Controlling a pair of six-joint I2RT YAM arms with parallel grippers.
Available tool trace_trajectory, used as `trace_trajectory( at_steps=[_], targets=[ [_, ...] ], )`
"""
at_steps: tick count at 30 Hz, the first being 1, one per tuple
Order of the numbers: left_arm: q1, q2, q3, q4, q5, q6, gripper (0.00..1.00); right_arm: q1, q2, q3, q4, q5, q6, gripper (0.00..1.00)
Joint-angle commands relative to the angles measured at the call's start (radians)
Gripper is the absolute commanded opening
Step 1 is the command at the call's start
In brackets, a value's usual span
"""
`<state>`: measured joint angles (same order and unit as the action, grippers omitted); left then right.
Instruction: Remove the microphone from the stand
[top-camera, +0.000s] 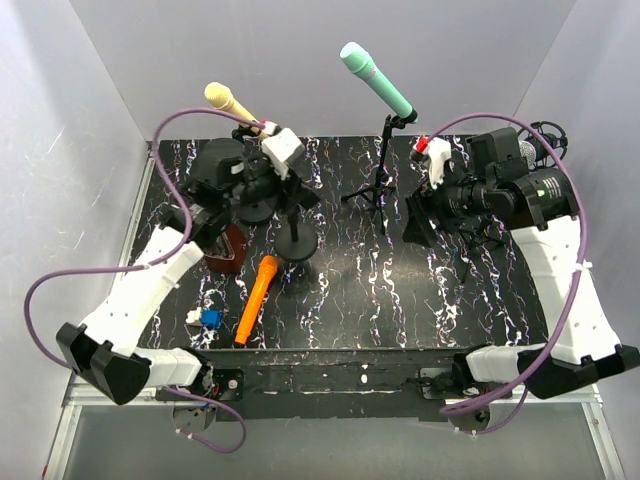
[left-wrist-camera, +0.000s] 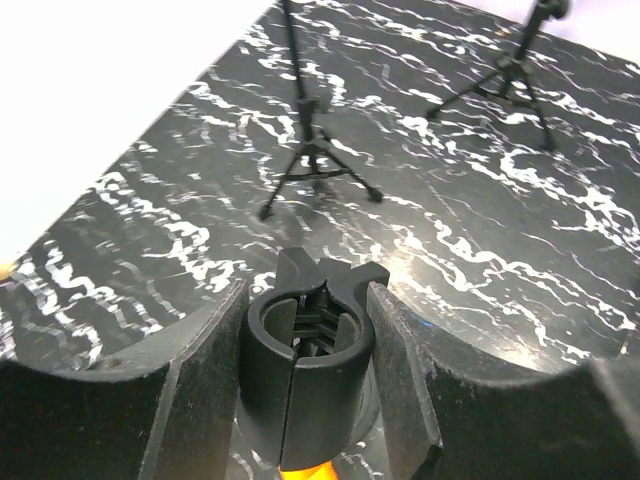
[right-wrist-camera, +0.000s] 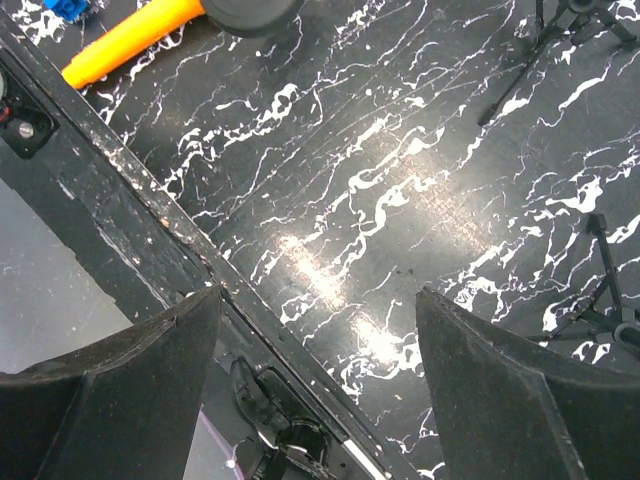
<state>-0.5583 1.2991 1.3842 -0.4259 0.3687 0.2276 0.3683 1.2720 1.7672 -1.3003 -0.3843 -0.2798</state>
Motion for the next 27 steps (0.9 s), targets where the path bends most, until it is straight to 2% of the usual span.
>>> trace_trajectory(
  at_steps=[1, 7, 14, 19, 27],
  targets=[
    [0.081, -0.110, 0.101, -0.068, -0.057, 0.004, 0.00, -0.003, 0.039, 0.077, 0.039, -0.051, 0.022, 0.84],
    [0.181, -0.181, 0.168, -0.238, -0.059, 0.050, 0.00, -0.003, 0.090, 0.121, 0.049, -0.085, 0.030, 0.83],
    [0.259, -0.273, 0.159, -0.396, -0.214, 0.108, 0.00, -0.003, 0.141, 0.172, 0.052, -0.125, 0.050, 0.83],
    [0.311, -0.346, 0.095, -0.473, -0.226, 0.124, 0.00, -0.003, 0.182, 0.209, 0.050, -0.162, 0.053, 0.82],
    [0.428, -0.449, -0.033, -0.488, -0.286, 0.107, 0.00, -0.003, 0.257, 0.262, 0.045, -0.228, 0.050, 0.81]
  ],
)
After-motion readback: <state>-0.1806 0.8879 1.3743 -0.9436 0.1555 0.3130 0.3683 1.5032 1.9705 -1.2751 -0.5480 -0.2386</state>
